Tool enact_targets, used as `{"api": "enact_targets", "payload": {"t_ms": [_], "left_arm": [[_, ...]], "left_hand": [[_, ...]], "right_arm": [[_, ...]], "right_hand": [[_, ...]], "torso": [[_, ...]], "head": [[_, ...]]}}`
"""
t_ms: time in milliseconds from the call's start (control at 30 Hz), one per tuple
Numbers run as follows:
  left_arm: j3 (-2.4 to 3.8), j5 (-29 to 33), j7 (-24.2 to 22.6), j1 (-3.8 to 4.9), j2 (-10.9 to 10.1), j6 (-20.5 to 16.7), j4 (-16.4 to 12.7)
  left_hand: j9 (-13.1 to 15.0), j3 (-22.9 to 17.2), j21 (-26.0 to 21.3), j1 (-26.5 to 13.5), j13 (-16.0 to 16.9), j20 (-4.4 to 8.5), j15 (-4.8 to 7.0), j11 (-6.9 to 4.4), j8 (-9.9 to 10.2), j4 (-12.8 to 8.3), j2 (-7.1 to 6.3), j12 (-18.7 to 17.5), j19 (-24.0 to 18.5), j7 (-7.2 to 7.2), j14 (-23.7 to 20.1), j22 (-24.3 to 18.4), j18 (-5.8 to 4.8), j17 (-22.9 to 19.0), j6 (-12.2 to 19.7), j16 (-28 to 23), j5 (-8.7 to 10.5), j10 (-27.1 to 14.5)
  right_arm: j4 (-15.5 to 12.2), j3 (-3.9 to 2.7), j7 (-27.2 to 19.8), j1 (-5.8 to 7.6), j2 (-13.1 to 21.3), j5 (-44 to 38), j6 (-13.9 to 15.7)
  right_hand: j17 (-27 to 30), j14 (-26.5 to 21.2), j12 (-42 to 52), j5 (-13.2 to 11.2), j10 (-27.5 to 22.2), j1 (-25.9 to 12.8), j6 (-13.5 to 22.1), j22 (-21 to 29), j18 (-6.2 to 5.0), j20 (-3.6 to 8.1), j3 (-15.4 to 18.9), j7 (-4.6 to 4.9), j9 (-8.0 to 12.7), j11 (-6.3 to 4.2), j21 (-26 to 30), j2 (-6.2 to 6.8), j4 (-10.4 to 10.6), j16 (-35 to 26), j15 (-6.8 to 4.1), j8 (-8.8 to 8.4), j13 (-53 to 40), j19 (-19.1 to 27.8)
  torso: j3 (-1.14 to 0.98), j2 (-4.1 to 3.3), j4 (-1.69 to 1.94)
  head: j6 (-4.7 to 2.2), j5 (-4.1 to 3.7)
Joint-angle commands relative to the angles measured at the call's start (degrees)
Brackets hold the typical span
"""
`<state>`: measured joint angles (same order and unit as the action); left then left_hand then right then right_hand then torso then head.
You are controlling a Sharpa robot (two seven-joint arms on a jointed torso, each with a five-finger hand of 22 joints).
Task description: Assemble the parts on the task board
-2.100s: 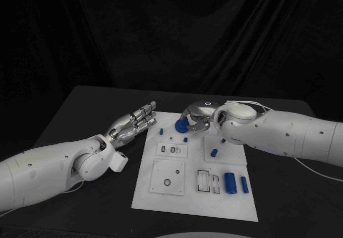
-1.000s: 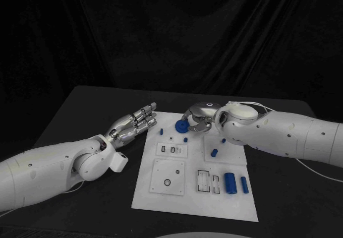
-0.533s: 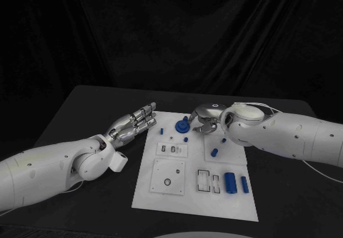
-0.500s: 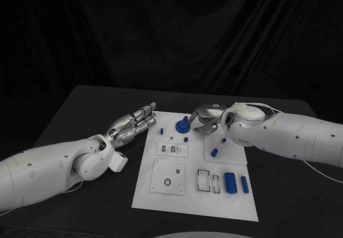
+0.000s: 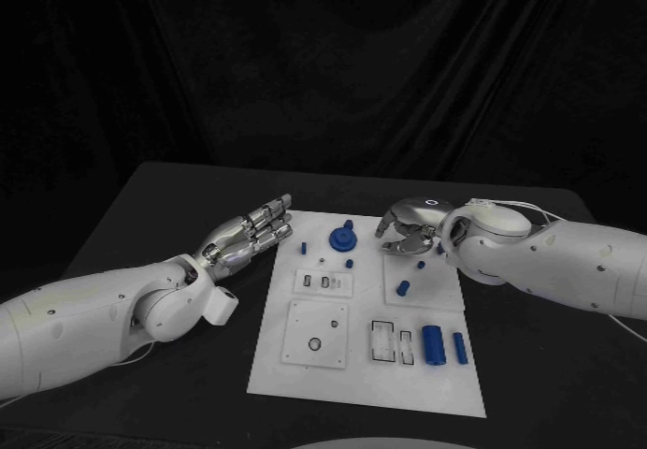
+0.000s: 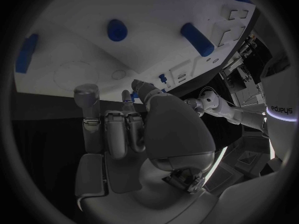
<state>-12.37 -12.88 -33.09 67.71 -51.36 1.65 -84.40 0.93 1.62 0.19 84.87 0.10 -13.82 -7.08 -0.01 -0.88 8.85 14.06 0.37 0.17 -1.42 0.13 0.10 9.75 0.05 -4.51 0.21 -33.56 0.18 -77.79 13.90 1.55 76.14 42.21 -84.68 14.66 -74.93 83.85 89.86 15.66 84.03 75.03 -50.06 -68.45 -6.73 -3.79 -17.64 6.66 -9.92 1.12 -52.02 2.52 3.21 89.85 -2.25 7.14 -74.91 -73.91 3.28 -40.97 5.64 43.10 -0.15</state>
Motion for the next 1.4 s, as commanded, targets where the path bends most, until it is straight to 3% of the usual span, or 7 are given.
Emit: {"api": "enact_targets", "payload": {"t_ms": [33, 267, 367, 467, 767, 1000, 1400], "left_arm": [[0.04, 0.0, -0.5, -0.07, -0.1, 0.4, -0.1], [0.04, 0.0, -0.6, -0.11, -0.1, 0.3, 0.1], [0.04, 0.0, -0.5, -0.19, 0.0, 0.3, 0.2], [0.03, 0.0, -0.6, -0.36, 0.0, 0.4, 0.2], [0.03, 0.0, -0.5, -0.82, 0.0, 0.6, 0.4], [0.03, 0.0, -0.5, -1.06, 0.0, 0.8, 0.6], [0.04, 0.0, -0.5, -1.29, 0.0, 1.0, 0.6]], "left_hand": [[0.0, -0.3, -0.1, -0.3, -0.1, -0.50, -0.40, 0.16, -0.3, -0.1, 0.24, -0.4, 0.0, 0.30, -0.1, 0.0, 0.55, 0.0, 0.0, -0.2, -0.15, -0.2], [0.0, -0.4, 0.0, -0.3, -0.1, -0.53, -0.43, 0.20, -0.3, -0.2, 0.24, -0.4, 0.0, 0.29, -0.1, 0.0, 0.56, 0.0, 0.0, -0.2, -0.15, -0.2], [0.0, -0.4, 0.0, -0.3, -0.1, -0.53, -0.43, 0.20, -0.3, -0.2, 0.24, -0.4, 0.0, 0.29, -0.1, 0.0, 0.56, 0.0, 0.0, -0.2, -0.15, -0.2], [0.0, -0.4, 0.0, -0.3, -0.1, -0.53, -0.43, 0.20, -0.3, -0.2, 0.24, -0.4, 0.0, 0.29, -0.1, 0.0, 0.56, 0.0, 0.0, -0.2, -0.15, -0.2], [0.1, -0.4, 0.0, -0.3, -0.1, -0.54, -0.44, 0.21, -0.3, -0.2, 0.23, -0.4, 0.0, 0.30, -0.1, 0.0, 0.56, 0.0, 0.0, -0.2, -0.15, -0.2], [0.1, -0.4, 0.0, -0.3, -0.1, -0.56, -0.46, 0.24, -0.3, -0.2, 0.23, -0.4, 0.0, 0.29, -0.1, 0.0, 0.56, 0.0, 0.0, -0.2, -0.15, -0.2], [0.0, -0.8, 0.0, -0.3, -0.1, -0.64, -0.56, 0.37, -0.3, -0.5, 0.47, -0.4, 0.0, 0.27, -0.1, 0.0, 0.56, 0.0, 0.0, -0.2, -0.19, -0.2]], "right_arm": [[-2.1, -0.08, 0.7, 1.08, 2.4, -0.4, 4.2], [-8.1, -0.05, 2.7, 3.28, 11.3, -0.4, 5.6], [-8.9, 0.02, 2.9, 3.53, 13.6, -0.4, 5.9], [-9.3, 0.18, 3.3, 3.37, 15.5, -0.4, 5.6], [-8.3, 0.33, 3.8, 0.92, 17.9, -0.4, 4.6], [-6.4, 0.35, 3.6, -0.53, 17.5, -0.4, 5.1], [-4.1, 0.35, 3.4, -1.90, 15.6, -0.4, 5.9]], "right_hand": [[-14.5, 5.9, -2.3, -2.9, 3.2, -1.2, 1.0, 0.0, -1.00, 0.14, 1.1, -0.24, 0.4, -0.23, 0.5, -0.01, 1.0, -0.5, -0.50, -1.10, -12.3, -0.3], [-10.3, 4.7, -6.9, -8.1, 1.3, -2.6, 1.6, 1.7, -1.33, 1.33, 5.3, -1.69, 1.8, -1.69, 4.5, 0.58, 4.0, -5.4, -1.80, -2.39, -7.7, -1.3], [-8.8, 4.5, -10.3, -7.8, 0.0, -2.4, 2.5, 1.6, -1.27, 1.62, 6.0, -2.07, 2.3, -2.15, 4.4, 0.48, 4.3, -7.0, -2.10, -2.95, -4.4, -2.0], [-7.2, 4.4, -12.4, -4.5, 0.1, -1.2, 8.2, 1.6, -1.27, 2.52, 6.2, -3.62, 3.8, -3.44, 4.8, 0.27, 3.9, -8.7, -3.15, -3.48, -2.5, -2.8], [-5.3, 4.4, -11.5, -0.7, 1.3, -0.1, 7.9, 1.5, -1.19, 2.76, 6.2, -3.58, 3.4, -3.54, 5.5, 0.41, 3.3, -10.4, -3.25, -2.53, -3.6, -3.4], [-4.9, 4.6, -8.5, -0.4, 2.7, 0.4, 6.8, 1.2, -1.09, 2.85, 6.3, -3.22, 2.2, -3.39, 5.1, 0.67, 2.9, -10.3, -3.29, -1.31, -6.5, -4.1], [-5.4, 4.7, -7.1, -1.8, 3.2, 0.2, 8.5, 0.7, -0.98, 2.75, 7.5, -2.62, -1.5, -2.98, 5.3, 0.89, 2.9, -9.0, -3.06, 3.48, -8.0, -4.9]], "torso": [[-0.02, -0.02, 0.00], [0.06, 0.20, -0.04], [0.13, 0.23, -0.08], [0.18, 0.33, -0.12], [0.14, 0.38, -0.05], [0.08, 0.44, -0.08], [0.11, 0.39, 0.00]], "head": [[-0.01, -0.36], [0.05, -0.84], [-0.05, -0.90], [0.02, -0.92], [-0.14, -1.54], [-0.16, -1.79], [0.01, -1.60]]}}
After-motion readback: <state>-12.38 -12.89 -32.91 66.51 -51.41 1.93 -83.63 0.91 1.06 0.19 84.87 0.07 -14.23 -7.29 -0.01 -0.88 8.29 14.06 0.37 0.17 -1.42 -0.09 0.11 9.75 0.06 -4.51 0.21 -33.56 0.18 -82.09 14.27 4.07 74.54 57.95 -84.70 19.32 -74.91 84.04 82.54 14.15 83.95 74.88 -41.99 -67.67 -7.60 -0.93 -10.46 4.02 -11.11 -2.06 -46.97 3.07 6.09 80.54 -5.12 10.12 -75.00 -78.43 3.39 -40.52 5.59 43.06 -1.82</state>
